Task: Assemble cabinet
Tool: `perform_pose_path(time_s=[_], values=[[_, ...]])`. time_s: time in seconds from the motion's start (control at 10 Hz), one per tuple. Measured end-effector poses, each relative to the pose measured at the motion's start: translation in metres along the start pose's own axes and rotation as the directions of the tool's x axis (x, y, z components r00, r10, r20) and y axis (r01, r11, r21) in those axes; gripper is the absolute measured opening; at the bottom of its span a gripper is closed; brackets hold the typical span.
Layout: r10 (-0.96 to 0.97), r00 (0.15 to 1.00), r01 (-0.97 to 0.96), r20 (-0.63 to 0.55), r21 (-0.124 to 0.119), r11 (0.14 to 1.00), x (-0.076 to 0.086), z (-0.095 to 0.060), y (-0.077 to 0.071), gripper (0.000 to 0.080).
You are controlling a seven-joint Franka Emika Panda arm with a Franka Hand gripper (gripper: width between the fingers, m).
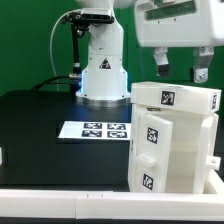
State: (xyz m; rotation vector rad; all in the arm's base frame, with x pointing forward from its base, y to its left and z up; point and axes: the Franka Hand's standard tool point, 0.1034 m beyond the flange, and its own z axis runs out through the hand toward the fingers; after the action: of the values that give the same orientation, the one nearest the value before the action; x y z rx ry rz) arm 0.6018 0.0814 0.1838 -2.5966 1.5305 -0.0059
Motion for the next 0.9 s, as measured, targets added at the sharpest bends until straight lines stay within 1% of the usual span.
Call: perform_pose_path(time_s=[0.1,0.2,0.3,0.5,0.6,0.7,0.8,0.9], values=[[-0.22,0.975,0.22,-0.009,-0.007,0.975,-0.0015,-0.001,-0.0026,0.0796],[-0.367,0.93,0.367,-0.008,-0.008,0.93,-0.0032,-0.0008,-0.0037,0.0796],[-0.389,0.921,0.389,-0.009,-0.013,0.921,-0.0017,-0.0007,-0.0025,0.0796],[-0.512,0.859,0.512,-0.008,-0.015,0.859,-0.0002,-0.0008,-0.0019,0.0796],[-0.631,0.776,0.631,-0.008,-0.03,0.776,0.0005,-0.0005,-0.001,0.0796],[-0.776,0.63,0.776,0.002,-0.046,0.629,-0.0019,0.0005,-0.0008,0.0796],[-0.859,0.512,0.858,0.012,-0.049,0.511,-0.0064,0.0008,-0.0018,0.0796],[-0.893,0.45,0.893,0.015,-0.048,0.448,-0.0083,0.001,-0.002,0.0796]])
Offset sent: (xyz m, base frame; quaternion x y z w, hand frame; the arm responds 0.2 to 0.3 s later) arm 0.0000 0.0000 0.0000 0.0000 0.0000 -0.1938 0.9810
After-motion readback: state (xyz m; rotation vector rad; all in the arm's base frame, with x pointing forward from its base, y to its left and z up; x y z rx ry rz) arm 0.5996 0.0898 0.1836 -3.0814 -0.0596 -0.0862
